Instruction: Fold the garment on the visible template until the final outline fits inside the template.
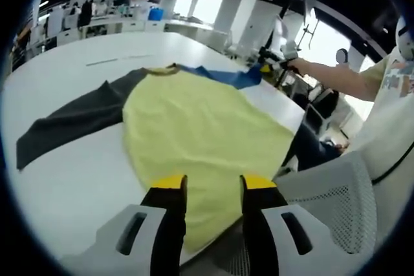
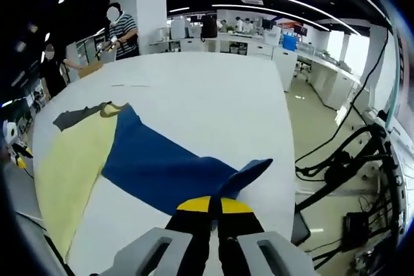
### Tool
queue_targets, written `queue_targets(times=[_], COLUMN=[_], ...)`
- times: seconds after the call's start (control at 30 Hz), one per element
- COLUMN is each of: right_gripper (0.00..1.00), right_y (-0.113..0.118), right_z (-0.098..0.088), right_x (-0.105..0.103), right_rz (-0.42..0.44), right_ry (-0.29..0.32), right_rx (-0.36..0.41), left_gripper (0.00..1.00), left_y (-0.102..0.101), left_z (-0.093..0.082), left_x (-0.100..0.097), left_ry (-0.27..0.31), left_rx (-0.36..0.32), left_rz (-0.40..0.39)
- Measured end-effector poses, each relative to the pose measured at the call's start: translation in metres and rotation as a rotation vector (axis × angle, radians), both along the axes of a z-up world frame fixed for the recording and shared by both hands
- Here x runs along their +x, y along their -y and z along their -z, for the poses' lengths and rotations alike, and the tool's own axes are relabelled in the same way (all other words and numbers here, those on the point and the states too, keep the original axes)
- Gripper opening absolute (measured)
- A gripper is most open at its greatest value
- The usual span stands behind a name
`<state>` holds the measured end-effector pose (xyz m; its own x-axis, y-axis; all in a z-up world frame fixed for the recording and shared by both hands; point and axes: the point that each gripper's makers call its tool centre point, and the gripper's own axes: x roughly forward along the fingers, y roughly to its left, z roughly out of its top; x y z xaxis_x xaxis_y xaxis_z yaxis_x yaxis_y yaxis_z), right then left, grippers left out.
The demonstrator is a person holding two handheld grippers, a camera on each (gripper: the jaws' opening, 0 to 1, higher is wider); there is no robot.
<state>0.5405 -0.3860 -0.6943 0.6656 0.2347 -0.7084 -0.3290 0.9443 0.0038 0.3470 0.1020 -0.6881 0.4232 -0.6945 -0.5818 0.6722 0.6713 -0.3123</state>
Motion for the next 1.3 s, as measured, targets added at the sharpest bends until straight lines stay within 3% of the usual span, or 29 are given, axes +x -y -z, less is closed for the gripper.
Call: queue_targets(times=[0.8, 1.3], right_gripper=[0.00, 0.00], right_y=[-0.061, -0.099], right_z=[-0.007, -0.022], right_x=[0.002, 0.005], right_rz=[-0.141, -0.200], right_ry=[-0.012, 0.017], right_rx=[0.009, 0.025], left_gripper=[0.30, 0.30], left_y=[-0.006, -0.014], left_z=[0.000, 0.000], left_x=[-0.003, -0.009], left_ry=[0.002, 0.005], left_rx=[-0.017, -0.028], left_rz=[-0.017, -0.023])
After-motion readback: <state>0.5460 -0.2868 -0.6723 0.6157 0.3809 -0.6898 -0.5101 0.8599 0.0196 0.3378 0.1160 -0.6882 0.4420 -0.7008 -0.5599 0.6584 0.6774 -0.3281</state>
